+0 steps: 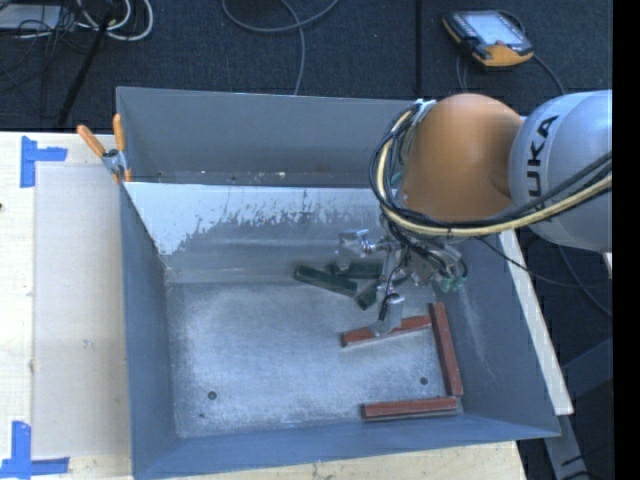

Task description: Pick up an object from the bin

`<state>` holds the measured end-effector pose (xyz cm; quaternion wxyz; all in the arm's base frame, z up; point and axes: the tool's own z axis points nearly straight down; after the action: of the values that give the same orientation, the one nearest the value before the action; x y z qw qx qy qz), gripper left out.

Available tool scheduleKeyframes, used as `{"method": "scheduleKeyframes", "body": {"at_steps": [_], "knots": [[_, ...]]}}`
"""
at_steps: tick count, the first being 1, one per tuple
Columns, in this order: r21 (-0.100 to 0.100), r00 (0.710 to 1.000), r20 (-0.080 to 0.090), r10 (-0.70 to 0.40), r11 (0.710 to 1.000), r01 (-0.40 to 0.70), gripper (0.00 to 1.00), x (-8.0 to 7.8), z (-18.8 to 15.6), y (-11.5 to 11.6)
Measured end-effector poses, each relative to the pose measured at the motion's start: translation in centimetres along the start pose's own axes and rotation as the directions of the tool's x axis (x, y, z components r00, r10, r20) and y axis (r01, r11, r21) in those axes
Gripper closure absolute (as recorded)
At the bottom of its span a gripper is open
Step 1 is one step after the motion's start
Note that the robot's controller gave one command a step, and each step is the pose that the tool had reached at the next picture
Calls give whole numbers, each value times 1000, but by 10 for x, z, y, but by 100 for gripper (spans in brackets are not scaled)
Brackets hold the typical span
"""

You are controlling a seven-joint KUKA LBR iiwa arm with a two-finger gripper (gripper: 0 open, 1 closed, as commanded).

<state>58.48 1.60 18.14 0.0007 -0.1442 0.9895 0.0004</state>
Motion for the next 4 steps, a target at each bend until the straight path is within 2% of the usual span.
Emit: {"method": "scheduleKeyframes", "body": {"at_steps": [1, 2, 3, 4], "knots": [[2, 997, 5, -71, 997, 71, 0, 8, 33, -7], [1, 998, 3, -61, 998, 61, 0, 19, 92, -23], [-1, 921, -1, -388, 921, 388, 100, 50, 112, -81], [-1, 922, -1, -387, 922, 387, 100, 50, 112, -81]]}}
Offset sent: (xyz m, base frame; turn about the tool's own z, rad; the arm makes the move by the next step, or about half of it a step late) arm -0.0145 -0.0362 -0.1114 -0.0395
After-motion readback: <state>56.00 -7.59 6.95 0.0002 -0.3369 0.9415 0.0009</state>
